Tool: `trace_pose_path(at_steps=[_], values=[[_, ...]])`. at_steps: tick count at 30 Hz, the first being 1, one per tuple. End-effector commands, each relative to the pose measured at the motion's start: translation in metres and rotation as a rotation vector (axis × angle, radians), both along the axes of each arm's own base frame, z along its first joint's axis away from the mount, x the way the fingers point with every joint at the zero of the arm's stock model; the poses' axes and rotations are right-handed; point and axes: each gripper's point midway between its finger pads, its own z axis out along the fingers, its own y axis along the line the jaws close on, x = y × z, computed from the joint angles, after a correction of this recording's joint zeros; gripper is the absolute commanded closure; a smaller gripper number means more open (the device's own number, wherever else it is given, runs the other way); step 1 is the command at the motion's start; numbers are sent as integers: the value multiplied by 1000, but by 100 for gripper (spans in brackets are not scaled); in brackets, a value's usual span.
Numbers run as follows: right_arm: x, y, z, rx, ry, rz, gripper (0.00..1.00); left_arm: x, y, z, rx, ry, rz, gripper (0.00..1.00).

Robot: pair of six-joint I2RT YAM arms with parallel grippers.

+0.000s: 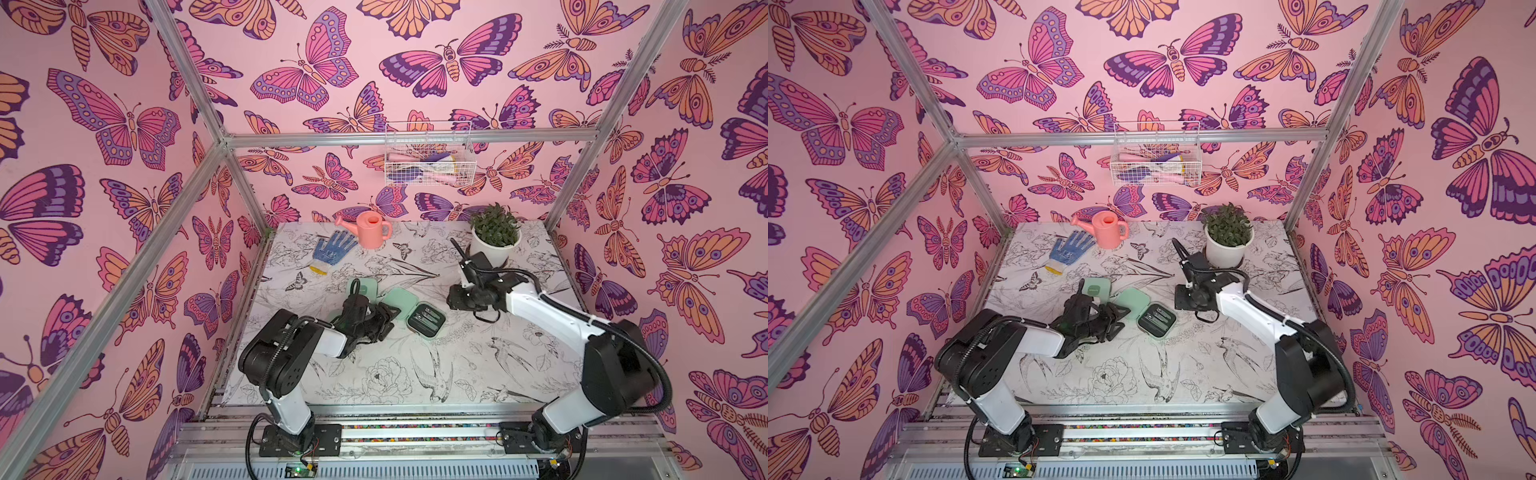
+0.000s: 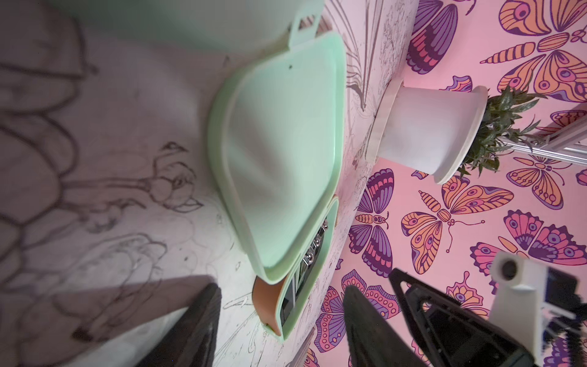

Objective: Organize nail clipper sets
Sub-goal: Close the storage box at the center of the board.

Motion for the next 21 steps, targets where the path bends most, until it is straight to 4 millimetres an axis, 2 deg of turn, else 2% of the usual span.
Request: trace_pose_path(at_steps=[1,4,11,13,21], values=[[-4,3,-5,178,36,-231,49,-8,7,-23,24,58,24,36],[-6,9,-16,239,50,-252,47,-4,8,-26,27,35,36,36],[-7,40,-40,277,112,-219,50,4,9,-39,19,13,70,36],[-9,42,-54,253,145,-227,51,5,9,-43,17,17,76,36],[-16,42,-77,211,193,-236,59,5,10,-59,16,27,86,37]])
